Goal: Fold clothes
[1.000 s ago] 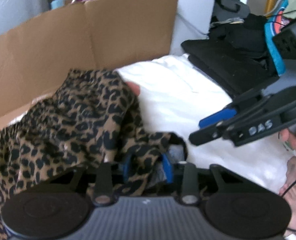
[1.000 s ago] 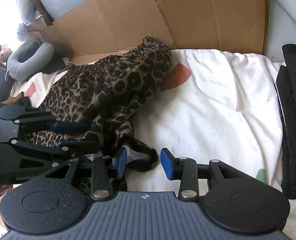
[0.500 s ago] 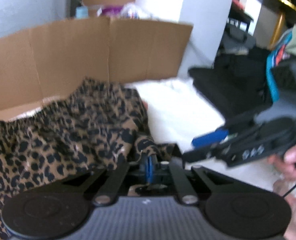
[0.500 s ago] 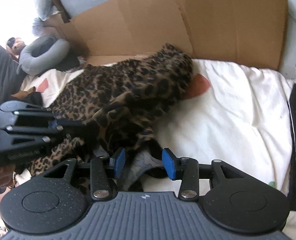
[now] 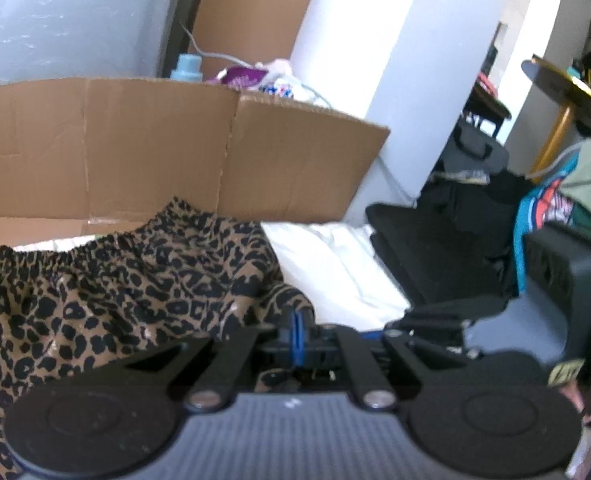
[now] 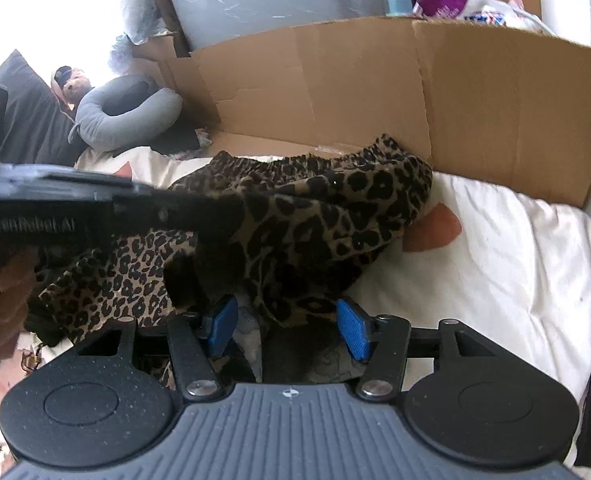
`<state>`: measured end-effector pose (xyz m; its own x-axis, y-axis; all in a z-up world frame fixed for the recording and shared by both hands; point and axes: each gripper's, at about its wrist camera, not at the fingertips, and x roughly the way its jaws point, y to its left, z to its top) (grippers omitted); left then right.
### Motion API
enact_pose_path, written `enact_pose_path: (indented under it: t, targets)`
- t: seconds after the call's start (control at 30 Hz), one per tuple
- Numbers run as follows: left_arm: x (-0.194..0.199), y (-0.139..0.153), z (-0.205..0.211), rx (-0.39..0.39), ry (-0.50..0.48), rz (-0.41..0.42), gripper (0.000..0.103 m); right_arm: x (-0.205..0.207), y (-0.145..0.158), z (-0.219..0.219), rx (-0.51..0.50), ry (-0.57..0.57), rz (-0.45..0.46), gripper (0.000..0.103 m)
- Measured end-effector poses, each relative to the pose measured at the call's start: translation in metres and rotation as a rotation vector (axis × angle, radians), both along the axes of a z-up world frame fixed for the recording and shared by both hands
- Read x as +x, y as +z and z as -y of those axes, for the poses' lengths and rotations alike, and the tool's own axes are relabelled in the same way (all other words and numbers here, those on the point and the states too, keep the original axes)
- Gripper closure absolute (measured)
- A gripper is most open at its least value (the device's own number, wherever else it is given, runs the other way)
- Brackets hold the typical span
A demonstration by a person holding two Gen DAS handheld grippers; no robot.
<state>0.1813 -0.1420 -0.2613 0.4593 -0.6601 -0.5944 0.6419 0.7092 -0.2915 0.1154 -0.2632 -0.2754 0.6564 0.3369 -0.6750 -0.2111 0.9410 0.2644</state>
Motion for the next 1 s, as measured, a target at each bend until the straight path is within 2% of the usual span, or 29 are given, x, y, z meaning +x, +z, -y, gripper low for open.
enact_pose_path:
  t: [0.17, 0.4, 0.53, 1.0]
  targets:
    - [0.006, 0.008, -0.005, -0.060, 0.026, -0.015, 0.102, 0.008, 0.006, -0.005, -0.022, -0.009, 0.041, 0.044]
    - [0.006, 0.005, -0.008, -0.065, 0.036, -0.027, 0.102, 0.017, 0.003, -0.010, -0.049, -0.021, 0.052, 0.085]
    - [0.003, -0.002, -0.009, -0.042, 0.033, -0.039, 0.102, 0.013, 0.010, 0.003, -0.053, -0.076, 0.088, 0.101]
    - [-0.020, -0.019, 0.014, 0.029, -0.095, -0.090, 0.099, -0.013, 0.017, 0.044, -0.120, -0.234, 0.110, 0.103]
